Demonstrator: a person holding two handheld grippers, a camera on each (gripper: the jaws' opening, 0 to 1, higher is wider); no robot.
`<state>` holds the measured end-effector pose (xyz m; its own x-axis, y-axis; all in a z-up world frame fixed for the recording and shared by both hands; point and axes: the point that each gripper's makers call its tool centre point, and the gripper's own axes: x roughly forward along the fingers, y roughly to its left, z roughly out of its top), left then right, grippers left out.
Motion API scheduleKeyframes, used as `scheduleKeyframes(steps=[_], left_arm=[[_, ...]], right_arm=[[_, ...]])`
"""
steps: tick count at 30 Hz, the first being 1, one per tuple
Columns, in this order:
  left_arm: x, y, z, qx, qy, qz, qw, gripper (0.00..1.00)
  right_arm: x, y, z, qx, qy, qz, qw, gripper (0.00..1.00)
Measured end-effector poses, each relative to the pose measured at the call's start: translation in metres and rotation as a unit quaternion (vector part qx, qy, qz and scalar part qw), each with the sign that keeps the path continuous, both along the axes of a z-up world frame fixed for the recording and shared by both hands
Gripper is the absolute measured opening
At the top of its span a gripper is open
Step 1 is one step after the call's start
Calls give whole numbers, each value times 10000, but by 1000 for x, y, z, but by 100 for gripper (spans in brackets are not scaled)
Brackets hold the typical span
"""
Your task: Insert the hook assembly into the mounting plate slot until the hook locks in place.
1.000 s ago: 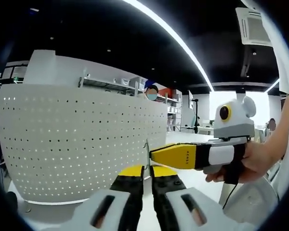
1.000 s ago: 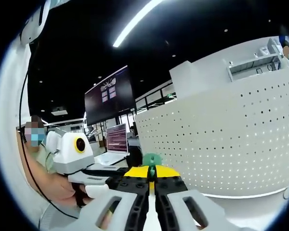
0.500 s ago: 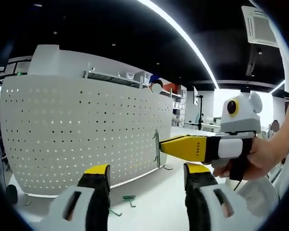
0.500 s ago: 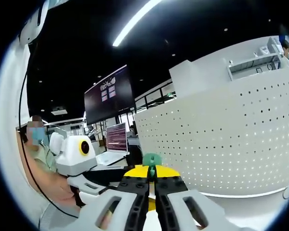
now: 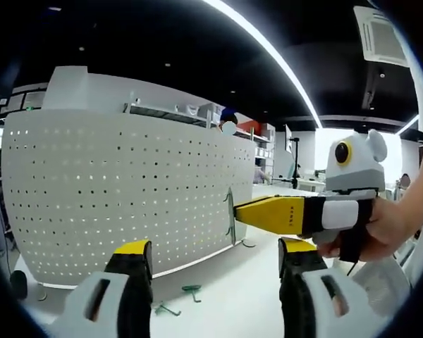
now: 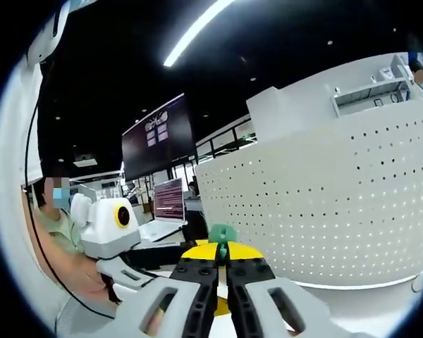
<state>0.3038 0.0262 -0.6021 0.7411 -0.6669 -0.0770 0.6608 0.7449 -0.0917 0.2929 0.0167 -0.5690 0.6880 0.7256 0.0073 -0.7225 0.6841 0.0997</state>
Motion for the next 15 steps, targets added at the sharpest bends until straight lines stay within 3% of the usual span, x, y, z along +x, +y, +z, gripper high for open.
scheduleKeyframes(steps=[5,15], left_arm=[[1,1,-1,-6,22,19,10000,75],[2,4,-2,-14,45,54,10000,74]], right_arm=[[4,-1,1,-783,-568,-242,9950,0],[9,-6,1,-664,-441,-319,9963,0]])
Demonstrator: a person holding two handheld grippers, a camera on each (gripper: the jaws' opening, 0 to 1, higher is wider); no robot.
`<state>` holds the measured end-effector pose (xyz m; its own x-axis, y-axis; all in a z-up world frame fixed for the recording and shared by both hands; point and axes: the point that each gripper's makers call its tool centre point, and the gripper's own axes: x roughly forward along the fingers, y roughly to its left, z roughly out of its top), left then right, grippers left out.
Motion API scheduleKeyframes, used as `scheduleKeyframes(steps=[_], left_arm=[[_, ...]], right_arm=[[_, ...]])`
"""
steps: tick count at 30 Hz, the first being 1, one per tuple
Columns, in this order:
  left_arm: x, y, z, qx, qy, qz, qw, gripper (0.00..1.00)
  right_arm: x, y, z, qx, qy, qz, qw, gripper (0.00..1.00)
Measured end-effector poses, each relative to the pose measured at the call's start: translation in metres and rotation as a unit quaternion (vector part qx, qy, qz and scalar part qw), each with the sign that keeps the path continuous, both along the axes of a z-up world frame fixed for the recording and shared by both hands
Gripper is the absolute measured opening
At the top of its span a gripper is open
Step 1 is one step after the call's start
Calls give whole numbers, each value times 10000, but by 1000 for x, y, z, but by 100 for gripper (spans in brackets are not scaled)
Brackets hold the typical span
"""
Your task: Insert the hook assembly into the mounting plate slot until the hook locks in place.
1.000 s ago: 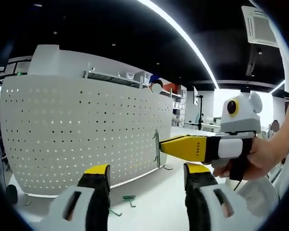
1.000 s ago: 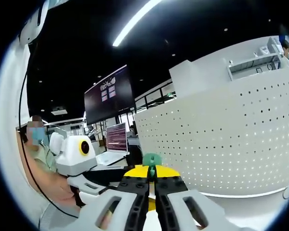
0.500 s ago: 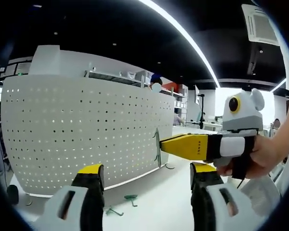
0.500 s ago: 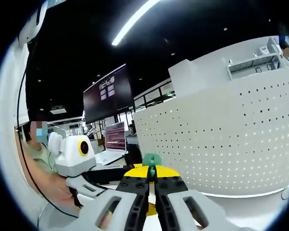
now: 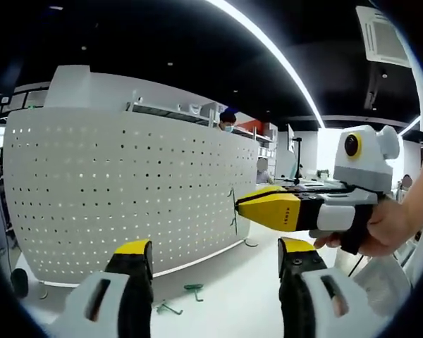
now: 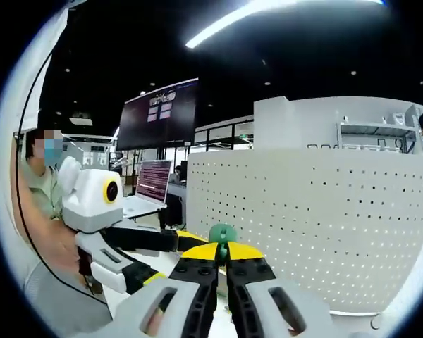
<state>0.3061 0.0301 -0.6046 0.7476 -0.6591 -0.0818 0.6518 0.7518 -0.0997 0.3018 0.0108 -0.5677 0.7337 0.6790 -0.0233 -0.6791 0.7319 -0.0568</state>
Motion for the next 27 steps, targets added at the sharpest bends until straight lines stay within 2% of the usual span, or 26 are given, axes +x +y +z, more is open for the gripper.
scheduleKeyframes(steps=[3,6,8,13,15,27], left_arm=[[-1,2,1,-109,3,-34,9999,75],[-2,3,-1,-40,10,-42,10000,74],[-3,4,-1,77,-92,-106,9999,73],[-5,12,-4,102,-89,-49,9999,73],[-7,13,-5,94,-101,-46,9999,73],[-12,21,-8,128,-140,40,9998,74]], right_arm=[[5,-3,5,160,61,-96,9998,0],[13,-9,7,222,142,-279,9993,0],[16,-13,10,356,178,-336,9986,0],[27,-18,14,391,274,-545,9974,0],[30,-19,16,526,336,-595,9963,0],[49,-21,25,471,341,-870,9945,1]])
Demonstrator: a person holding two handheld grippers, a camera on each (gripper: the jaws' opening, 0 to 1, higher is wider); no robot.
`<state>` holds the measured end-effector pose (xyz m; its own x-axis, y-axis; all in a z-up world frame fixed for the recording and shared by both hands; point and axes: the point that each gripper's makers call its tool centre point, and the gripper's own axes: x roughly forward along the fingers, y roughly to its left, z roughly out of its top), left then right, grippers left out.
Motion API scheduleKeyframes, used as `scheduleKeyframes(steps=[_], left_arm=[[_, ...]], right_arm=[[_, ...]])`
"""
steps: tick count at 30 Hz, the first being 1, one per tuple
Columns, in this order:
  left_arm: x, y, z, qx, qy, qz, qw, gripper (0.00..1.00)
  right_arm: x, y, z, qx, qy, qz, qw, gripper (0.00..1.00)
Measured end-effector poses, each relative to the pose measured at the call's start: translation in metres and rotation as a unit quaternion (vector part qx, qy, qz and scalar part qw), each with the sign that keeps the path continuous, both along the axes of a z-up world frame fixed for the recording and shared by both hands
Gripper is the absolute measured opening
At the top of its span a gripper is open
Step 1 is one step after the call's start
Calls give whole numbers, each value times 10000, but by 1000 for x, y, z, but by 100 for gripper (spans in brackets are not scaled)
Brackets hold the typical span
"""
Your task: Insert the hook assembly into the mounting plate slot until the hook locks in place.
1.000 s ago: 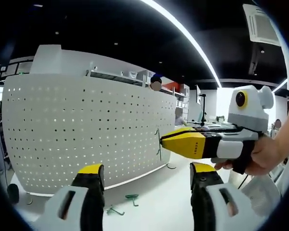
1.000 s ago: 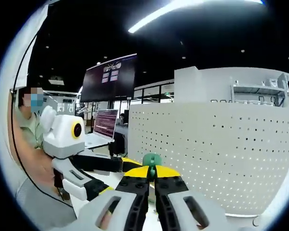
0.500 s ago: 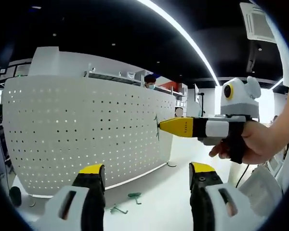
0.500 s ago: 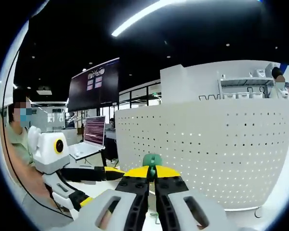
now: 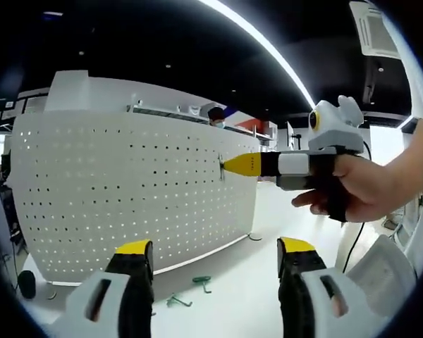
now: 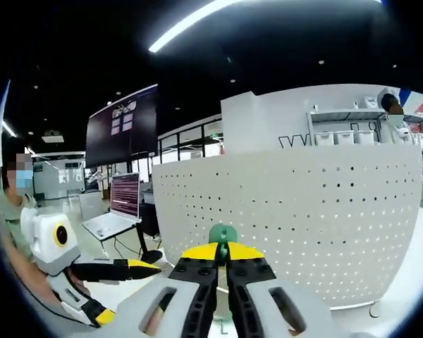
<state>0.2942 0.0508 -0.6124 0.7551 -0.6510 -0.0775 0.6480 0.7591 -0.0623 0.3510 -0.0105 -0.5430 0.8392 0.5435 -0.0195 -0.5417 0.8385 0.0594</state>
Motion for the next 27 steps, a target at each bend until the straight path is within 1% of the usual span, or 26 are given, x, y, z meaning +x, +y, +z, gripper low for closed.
scheduleKeyframes(steps=[2,9,10,18,23,26,27], left_arm=[[0,1,0,-6,-16,13,10000,74],[0,6,2,-29,-64,95,9999,73],[0,7,2,-25,-70,110,9999,73],[0,12,2,-79,-79,171,9998,72],[0,13,3,-102,-96,211,9997,72],[0,14,3,-103,-107,212,9997,72],[0,13,3,-104,-108,209,9997,72]], right_arm=[[4,0,2,-32,-14,-40,10000,1],[21,-5,14,78,-98,-270,9996,1],[23,-5,15,41,-137,-305,9994,1],[34,-6,20,42,-168,-428,9989,1],[42,-7,29,-7,-332,-523,9981,1],[47,-6,33,72,-358,-529,9979,1],[50,-6,33,45,-369,-548,9978,1]])
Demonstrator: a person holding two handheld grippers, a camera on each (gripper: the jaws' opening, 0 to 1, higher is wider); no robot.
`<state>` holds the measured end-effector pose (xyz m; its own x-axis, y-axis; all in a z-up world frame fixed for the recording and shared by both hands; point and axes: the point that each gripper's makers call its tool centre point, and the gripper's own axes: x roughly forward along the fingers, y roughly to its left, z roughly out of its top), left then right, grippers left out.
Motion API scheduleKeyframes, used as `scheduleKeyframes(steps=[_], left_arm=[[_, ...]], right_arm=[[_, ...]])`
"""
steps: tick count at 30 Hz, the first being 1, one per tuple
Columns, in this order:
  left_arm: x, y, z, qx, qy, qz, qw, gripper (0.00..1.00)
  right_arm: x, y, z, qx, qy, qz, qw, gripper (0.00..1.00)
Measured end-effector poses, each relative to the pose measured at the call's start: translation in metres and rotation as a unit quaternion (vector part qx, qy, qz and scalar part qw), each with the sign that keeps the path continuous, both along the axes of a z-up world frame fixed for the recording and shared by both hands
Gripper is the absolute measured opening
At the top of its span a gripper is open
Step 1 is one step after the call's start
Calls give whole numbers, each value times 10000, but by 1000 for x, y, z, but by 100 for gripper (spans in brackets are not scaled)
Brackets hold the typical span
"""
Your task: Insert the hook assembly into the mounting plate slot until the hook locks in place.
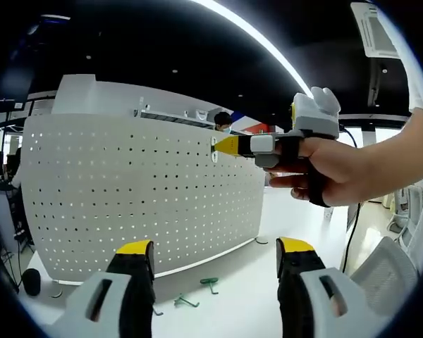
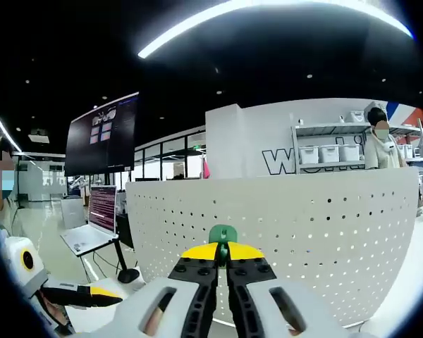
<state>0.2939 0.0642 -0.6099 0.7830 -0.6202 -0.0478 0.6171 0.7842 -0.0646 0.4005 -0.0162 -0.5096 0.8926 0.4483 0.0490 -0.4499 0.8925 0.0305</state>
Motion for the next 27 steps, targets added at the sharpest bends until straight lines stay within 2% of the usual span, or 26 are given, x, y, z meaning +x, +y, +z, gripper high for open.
scheduleKeyframes(steps=[27], left_arm=[[4,14,-1,-123,4,222,9997,71]], right_arm=[[49,-1,21,-38,-235,-456,9987,1]])
